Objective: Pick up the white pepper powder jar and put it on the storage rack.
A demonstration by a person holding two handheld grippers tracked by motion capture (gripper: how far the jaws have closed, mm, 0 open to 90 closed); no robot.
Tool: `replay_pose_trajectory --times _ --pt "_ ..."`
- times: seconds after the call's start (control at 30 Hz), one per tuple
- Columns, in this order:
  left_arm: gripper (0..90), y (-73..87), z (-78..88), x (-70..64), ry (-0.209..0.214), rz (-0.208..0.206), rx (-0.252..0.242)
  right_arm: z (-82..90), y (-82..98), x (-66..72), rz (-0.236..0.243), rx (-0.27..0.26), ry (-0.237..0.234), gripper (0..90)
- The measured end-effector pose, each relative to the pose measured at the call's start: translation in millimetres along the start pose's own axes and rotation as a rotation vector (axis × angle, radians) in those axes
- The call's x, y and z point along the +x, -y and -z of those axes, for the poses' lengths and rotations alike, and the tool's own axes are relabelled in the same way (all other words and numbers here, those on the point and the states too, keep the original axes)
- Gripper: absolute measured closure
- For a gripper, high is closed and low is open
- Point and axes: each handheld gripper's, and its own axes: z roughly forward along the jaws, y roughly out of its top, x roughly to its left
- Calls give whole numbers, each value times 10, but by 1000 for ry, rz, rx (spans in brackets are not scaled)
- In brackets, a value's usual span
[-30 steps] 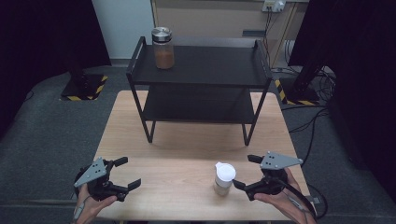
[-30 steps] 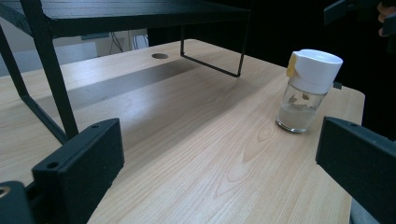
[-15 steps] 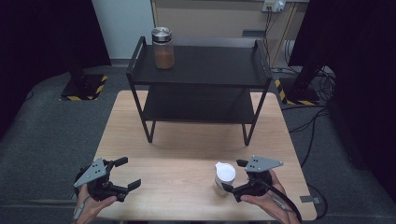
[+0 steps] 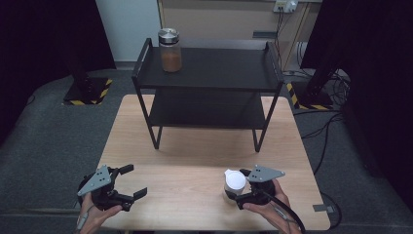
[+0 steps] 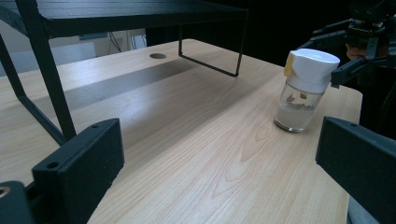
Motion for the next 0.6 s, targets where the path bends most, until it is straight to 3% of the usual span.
replay_pose_trajectory --times 0.23,0.6 --pt "0 2 3 -2 -1 0 -1 -28 27 -14 29 -10 4 306" --pt "0 1 2 -8 -5 1 2 -26 13 -60 57 -8 -16 315"
